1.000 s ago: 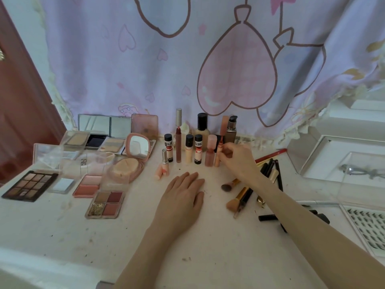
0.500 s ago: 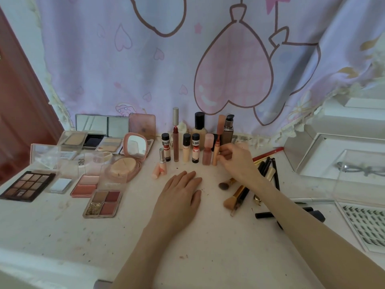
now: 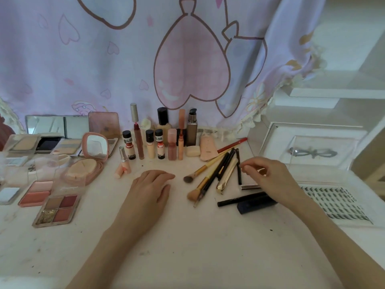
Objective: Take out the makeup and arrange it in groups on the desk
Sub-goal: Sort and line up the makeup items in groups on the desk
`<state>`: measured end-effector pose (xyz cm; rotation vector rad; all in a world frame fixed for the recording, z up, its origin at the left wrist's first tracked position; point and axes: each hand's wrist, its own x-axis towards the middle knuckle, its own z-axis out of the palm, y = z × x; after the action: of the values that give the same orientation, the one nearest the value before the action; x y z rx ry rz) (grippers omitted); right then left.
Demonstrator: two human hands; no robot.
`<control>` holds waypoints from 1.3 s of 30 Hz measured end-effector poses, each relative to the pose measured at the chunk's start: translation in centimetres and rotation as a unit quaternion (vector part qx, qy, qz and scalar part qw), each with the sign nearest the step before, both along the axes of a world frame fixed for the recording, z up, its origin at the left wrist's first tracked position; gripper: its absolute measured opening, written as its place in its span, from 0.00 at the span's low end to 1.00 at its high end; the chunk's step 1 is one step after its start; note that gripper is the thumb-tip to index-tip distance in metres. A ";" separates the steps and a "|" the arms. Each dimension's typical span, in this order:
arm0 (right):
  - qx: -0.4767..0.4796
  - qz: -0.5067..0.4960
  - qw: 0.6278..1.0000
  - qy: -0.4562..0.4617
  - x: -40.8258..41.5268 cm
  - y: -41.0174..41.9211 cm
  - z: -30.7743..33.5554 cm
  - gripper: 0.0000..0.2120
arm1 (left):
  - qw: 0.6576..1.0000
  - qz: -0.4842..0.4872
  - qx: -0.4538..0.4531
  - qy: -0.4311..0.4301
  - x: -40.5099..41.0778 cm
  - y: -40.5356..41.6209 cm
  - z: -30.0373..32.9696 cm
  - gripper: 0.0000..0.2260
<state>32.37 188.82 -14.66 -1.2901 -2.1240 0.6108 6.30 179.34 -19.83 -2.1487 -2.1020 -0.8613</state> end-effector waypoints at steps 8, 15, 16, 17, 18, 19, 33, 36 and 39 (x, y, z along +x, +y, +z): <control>0.072 0.060 0.984 -0.152 5.1 -2.8 -2.5 0.10 | 0.988 -0.143 0.006 0.061 9.8 1.0 2.3 0.22; 0.083 0.078 0.979 -0.167 5.4 -2.9 -3.5 0.14 | 0.987 -0.132 -0.030 0.090 13.0 1.9 1.8 0.19; 0.077 0.080 0.983 -0.147 5.3 -3.1 -3.3 0.14 | 0.986 -0.137 -0.024 0.089 13.0 1.8 1.9 0.18; 0.066 0.081 0.987 -0.120 5.1 -3.3 -3.0 0.12 | 0.986 -0.143 -0.025 0.083 12.9 1.8 1.9 0.17; 0.053 0.082 0.991 -0.088 4.9 -3.5 -2.7 0.09 | 0.987 -0.147 -0.029 0.058 12.7 1.7 2.0 0.15; 0.036 0.088 0.993 -0.063 4.6 -3.7 -2.3 0.06 | 0.988 -0.146 -0.042 0.015 12.4 1.7 2.2 0.12; -0.041 0.161 0.986 0.015 -7.7 -2.1 0.6 0.03 | 0.930 -0.125 0.061 -0.341 3.0 3.4 5.6 0.13; 0.008 0.148 0.989 -0.001 -9.0 -1.6 0.4 0.06 | 0.928 -0.114 0.066 -0.347 2.0 3.9 4.8 0.10; 0.051 0.156 0.986 -0.021 -9.3 -1.5 -0.9 0.10 | 0.920 -0.114 0.071 -0.369 2.0 3.7 3.6 0.08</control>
<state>23.09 187.32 -15.61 -0.9289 -2.3823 0.5966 8.29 183.07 -16.19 -2.2360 -1.9272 -2.0477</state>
